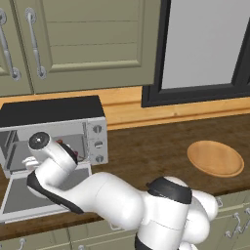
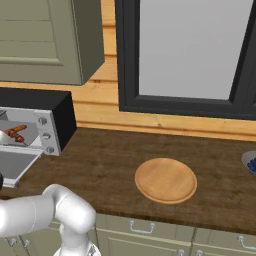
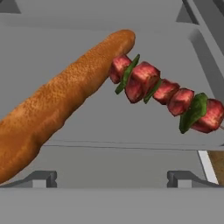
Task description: Pick up the kebab skewer and baguette bread, and place them inside the toaster oven. Close the toaster oven door and start by setting the timer.
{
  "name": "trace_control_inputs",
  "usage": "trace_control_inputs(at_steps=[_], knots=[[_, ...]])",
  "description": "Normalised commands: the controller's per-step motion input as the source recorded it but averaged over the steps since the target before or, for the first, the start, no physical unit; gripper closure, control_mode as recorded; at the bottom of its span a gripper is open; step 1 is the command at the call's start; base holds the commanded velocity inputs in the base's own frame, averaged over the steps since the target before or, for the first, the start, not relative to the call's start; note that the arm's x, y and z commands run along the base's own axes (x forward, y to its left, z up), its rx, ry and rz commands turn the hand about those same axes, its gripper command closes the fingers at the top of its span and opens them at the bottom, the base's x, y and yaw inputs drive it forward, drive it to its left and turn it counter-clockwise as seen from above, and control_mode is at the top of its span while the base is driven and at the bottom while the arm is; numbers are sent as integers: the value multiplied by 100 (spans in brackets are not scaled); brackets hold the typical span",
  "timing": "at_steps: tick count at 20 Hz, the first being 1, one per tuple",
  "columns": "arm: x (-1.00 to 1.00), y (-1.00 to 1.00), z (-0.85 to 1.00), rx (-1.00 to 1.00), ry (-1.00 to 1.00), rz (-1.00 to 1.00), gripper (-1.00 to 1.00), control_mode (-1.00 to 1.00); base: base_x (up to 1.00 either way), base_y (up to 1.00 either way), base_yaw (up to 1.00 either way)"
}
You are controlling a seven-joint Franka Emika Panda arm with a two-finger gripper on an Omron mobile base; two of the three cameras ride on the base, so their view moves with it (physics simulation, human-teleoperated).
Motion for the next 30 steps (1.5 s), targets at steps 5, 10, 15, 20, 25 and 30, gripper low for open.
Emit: trace_control_inputs(at_steps=[5,10,15,20,25,30], knots=[[8,5,0,1,0,1,-100,-100,0,0,0],[6,19,-4,0,0,0,-100,-100,0,0,0],[1,25,-5,0,-2,1,-100,-100,0,0,0],[8,5,0,3,-4,0,-100,-100,0,0,0],[9,-11,0,3,-2,0,-100,-100,0,0,0],[5,-7,-2,5,0,0,-100,-100,0,0,0]])
